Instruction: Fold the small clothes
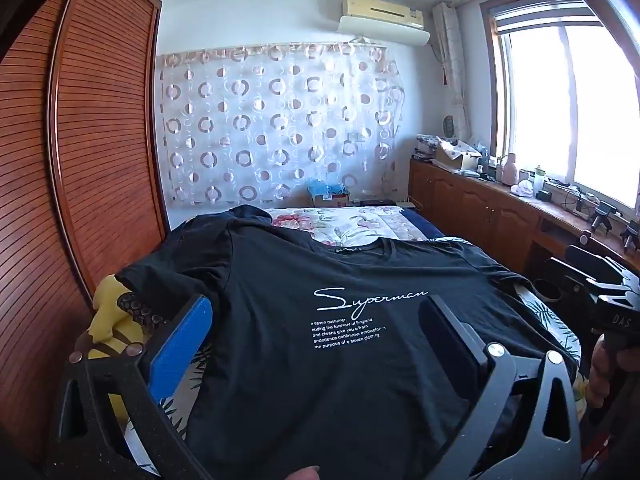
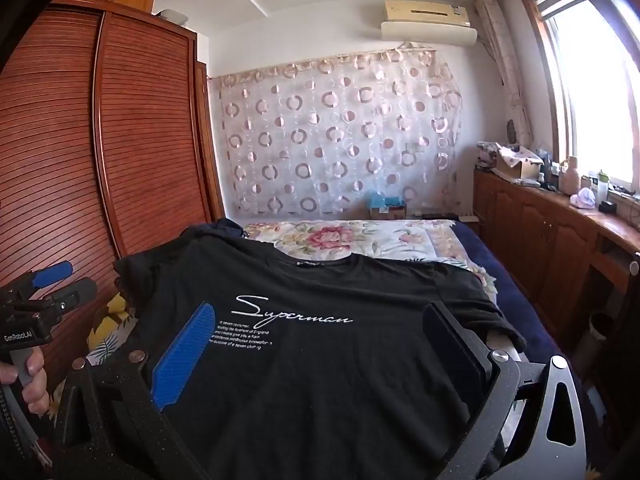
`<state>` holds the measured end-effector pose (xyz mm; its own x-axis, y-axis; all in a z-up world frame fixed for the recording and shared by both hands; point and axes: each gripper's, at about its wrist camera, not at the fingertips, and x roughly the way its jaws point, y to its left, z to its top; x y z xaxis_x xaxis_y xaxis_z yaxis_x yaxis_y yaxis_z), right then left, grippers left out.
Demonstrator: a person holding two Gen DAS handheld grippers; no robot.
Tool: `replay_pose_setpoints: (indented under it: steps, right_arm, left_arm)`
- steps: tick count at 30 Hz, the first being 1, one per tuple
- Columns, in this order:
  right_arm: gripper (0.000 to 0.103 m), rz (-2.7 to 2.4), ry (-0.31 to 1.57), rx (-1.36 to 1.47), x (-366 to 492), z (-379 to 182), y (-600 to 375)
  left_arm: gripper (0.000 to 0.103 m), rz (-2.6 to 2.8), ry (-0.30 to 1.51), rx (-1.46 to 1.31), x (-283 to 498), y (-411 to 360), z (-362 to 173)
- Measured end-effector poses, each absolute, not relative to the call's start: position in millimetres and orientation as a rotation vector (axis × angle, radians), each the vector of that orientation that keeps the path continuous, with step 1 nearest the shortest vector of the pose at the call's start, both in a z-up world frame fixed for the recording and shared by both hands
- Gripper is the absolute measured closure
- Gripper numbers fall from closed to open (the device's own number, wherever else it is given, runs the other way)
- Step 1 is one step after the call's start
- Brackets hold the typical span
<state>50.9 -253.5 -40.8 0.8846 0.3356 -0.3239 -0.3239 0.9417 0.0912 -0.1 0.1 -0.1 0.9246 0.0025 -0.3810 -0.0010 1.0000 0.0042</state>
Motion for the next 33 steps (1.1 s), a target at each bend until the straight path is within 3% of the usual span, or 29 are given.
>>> replay_pose_setpoints:
  steps: [33]
  right_arm:
    - [0.000,0.345,0.332,0.035,49.0,-40.2,-254.0]
  left_arm:
    - [0.000,0.016,0.375,-0.005,-9.6,0.9,10.4]
